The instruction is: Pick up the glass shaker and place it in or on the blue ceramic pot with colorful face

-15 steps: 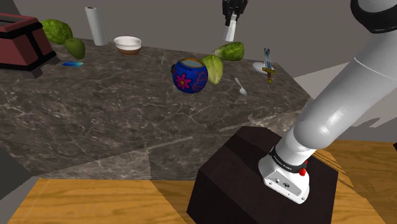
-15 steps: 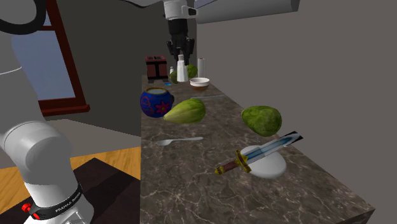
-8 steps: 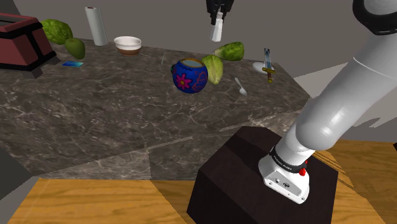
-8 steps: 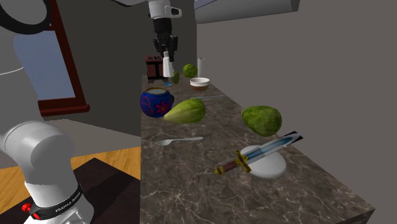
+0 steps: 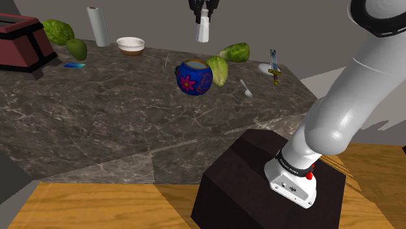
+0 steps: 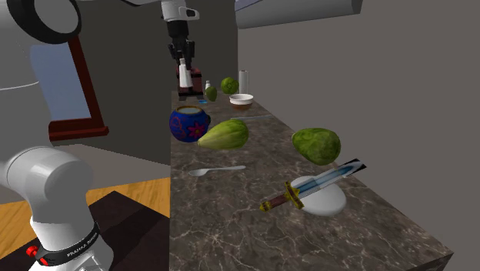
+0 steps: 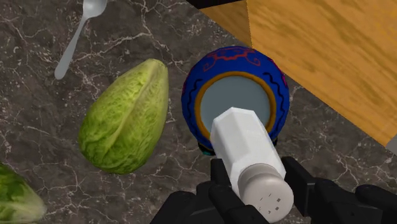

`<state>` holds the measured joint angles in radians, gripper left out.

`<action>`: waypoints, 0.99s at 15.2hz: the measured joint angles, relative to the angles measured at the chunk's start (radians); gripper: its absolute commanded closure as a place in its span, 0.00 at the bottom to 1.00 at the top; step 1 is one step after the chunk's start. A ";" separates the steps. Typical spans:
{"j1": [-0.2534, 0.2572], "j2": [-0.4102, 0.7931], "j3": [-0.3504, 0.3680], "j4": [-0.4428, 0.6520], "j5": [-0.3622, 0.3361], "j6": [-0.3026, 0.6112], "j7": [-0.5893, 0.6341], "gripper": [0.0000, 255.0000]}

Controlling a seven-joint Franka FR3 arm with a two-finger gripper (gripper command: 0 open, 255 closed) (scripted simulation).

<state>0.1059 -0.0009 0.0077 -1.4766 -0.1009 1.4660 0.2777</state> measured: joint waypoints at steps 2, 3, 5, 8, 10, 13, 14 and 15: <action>0.010 0.004 0.010 -0.016 0.001 0.017 0.023 1.00; 0.012 -0.002 0.012 -0.036 0.001 0.031 0.027 1.00; 0.013 -0.008 0.013 -0.067 0.001 0.056 0.033 1.00; 0.012 -0.019 0.013 -0.122 0.001 0.099 0.036 1.00; 0.012 -0.026 0.012 -0.158 0.001 0.128 0.038 1.00; 0.012 -0.034 0.012 -0.212 0.001 0.174 0.043 1.00; 0.012 -0.038 0.012 -0.230 0.001 0.188 0.044 1.00; 0.011 -0.043 0.011 -0.248 0.001 0.201 0.044 1.00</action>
<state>0.1169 -0.0435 0.0186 -1.7242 -0.0996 1.6671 0.3212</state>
